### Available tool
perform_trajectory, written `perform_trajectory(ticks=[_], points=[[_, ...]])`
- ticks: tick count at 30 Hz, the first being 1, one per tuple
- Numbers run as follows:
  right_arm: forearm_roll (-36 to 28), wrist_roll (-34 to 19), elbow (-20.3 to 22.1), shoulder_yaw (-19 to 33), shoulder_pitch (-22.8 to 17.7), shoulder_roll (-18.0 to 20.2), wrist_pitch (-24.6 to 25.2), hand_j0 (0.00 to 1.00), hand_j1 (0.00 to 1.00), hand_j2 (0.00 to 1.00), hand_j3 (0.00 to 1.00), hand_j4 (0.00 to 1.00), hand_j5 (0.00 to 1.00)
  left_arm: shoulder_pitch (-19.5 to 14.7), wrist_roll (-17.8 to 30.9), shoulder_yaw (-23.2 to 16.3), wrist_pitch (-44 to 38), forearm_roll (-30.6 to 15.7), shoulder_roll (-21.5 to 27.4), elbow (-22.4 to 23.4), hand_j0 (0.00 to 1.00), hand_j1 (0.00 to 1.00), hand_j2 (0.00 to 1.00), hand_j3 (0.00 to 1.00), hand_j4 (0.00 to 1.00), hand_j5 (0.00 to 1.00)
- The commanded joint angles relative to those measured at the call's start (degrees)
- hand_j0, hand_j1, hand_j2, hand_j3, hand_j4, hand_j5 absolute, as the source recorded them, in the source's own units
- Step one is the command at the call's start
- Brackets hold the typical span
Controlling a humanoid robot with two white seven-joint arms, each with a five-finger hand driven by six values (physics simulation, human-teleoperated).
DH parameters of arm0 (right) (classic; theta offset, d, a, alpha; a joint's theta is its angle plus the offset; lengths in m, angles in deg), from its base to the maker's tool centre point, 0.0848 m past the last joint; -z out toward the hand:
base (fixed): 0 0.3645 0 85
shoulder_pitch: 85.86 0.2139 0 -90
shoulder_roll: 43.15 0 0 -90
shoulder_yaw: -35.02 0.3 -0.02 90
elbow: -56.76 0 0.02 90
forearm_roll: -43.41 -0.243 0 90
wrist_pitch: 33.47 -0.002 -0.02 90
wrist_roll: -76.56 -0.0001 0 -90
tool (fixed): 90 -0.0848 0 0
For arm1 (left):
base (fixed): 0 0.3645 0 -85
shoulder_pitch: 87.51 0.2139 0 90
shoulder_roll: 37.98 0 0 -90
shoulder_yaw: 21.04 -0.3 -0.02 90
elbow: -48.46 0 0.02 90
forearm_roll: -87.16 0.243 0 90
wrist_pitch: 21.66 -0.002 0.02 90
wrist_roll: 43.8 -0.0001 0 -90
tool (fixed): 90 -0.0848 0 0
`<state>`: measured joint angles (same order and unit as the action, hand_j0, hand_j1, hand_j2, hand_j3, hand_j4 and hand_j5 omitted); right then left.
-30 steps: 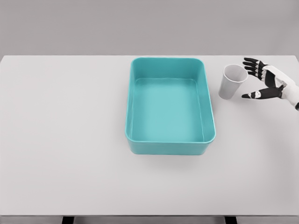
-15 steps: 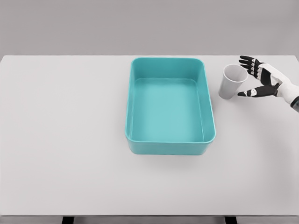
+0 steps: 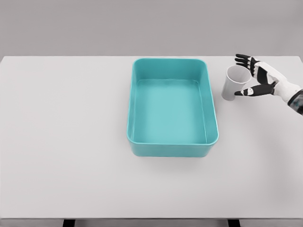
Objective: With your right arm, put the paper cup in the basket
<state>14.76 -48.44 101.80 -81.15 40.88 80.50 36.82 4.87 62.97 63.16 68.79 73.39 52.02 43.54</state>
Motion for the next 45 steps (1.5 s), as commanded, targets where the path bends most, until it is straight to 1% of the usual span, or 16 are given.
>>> perform_trajectory(ticks=[1,15,16,17,18,19,20,25,28,32,35,38,39,41,42,45], points=[[0.0,0.0,0.23,0.06,0.0,-0.08,0.02,1.0,1.0,1.0,1.0,1.0,1.0,0.0,0.02,0.0,0.0,-0.03,0.0,0.0,1.0,1.0,1.0,1.0,1.0,1.0],[0.79,0.0,0.14,0.06,0.0,-1.04,0.11,1.0,1.0,1.0,1.0,1.0,1.0,0.0,0.02,0.0,0.0,-0.03,0.0,0.0,1.0,1.0,1.0,1.0,1.0,1.0],[0.79,0.0,0.14,0.06,0.0,-1.04,0.11,0.99,0.99,0.99,0.99,0.99,0.99,0.0,0.02,0.0,0.0,-0.03,0.0,0.0,1.0,1.0,1.0,1.0,1.0,1.0],[0.7,0.0,0.14,0.06,0.0,-1.04,0.11,0.94,0.94,0.94,0.94,0.94,0.94,0.0,0.02,0.0,0.0,-0.03,0.0,0.0,1.0,1.0,1.0,1.0,1.0,1.0],[0.52,0.0,0.14,0.06,0.0,-0.96,0.11,0.84,0.84,0.84,0.84,0.84,0.84,0.0,0.02,0.0,0.0,-0.03,0.0,0.0,1.0,1.0,1.0,1.0,1.0,1.0],[0.44,0.0,0.14,0.06,0.0,-0.96,0.11,0.77,0.77,0.77,0.77,0.77,0.77,0.0,0.02,0.0,0.0,-0.03,0.0,0.0,1.0,1.0,1.0,1.0,1.0,1.0],[0.52,0.0,0.23,0.06,0.0,-0.96,0.11,0.73,0.73,0.73,0.73,0.73,0.73,0.0,0.02,0.0,0.0,-0.03,0.0,0.0,1.0,1.0,1.0,1.0,1.0,1.0],[0.52,0.0,0.57,0.5,0.09,-0.96,-0.77,0.73,0.73,0.73,0.73,0.73,0.73,0.0,0.02,0.0,0.0,-0.03,0.0,0.0,1.0,1.0,1.0,1.0,1.0,1.0],[0.52,0.0,2.69,3.23,0.18,-0.34,-0.86,0.73,0.73,0.73,0.73,0.73,0.73,0.0,0.02,0.0,0.0,-0.03,0.0,0.0,1.0,1.0,1.0,1.0,1.0,1.0],[0.61,0.0,8.04,3.4,0.09,0.36,-1.3,0.73,0.73,0.73,0.73,0.73,0.73,0.0,0.02,0.0,0.0,-0.03,0.0,0.0,1.0,1.0,1.0,1.0,1.0,1.0],[0.61,0.0,14.9,4.72,-0.44,0.71,-3.41,0.73,0.73,0.73,0.73,0.73,0.73,0.0,0.02,0.0,0.0,-0.03,0.0,0.0,1.0,1.0,1.0,1.0,1.0,1.0],[1.22,0.0,22.72,4.9,-1.05,2.47,-5.25,0.72,0.72,0.72,0.72,0.72,0.72,0.0,0.02,0.0,0.0,-0.03,0.0,0.0,1.0,1.0,1.0,1.0,1.0,1.0],[2.28,0.0,24.13,4.9,-1.14,2.47,-5.34,0.68,0.68,0.68,0.68,0.68,0.68,0.0,0.02,0.0,0.0,-0.03,0.0,0.0,1.0,1.0,1.0,1.0,1.0,1.0],[3.51,0.0,27.72,4.9,-1.23,2.56,-5.34,0.67,0.67,0.67,0.67,0.67,0.67,0.0,0.02,0.0,0.0,-0.03,0.0,0.0,1.0,1.0,1.0,1.0,1.0,1.0],[5.18,0.0,31.33,4.9,-1.32,2.56,-5.34,0.68,0.68,0.68,0.68,0.68,0.68,0.0,0.02,0.0,0.0,-0.03,0.0,0.0,1.0,1.0,1.0,1.0,1.0,1.0],[8.95,0.0,38.19,4.37,-1.85,2.47,-4.99,0.67,0.67,0.67,0.67,0.67,0.67,0.0,0.02,0.0,0.0,-0.03,0.0,0.0,1.0,1.0,1.0,1.0,1.0,1.0]])
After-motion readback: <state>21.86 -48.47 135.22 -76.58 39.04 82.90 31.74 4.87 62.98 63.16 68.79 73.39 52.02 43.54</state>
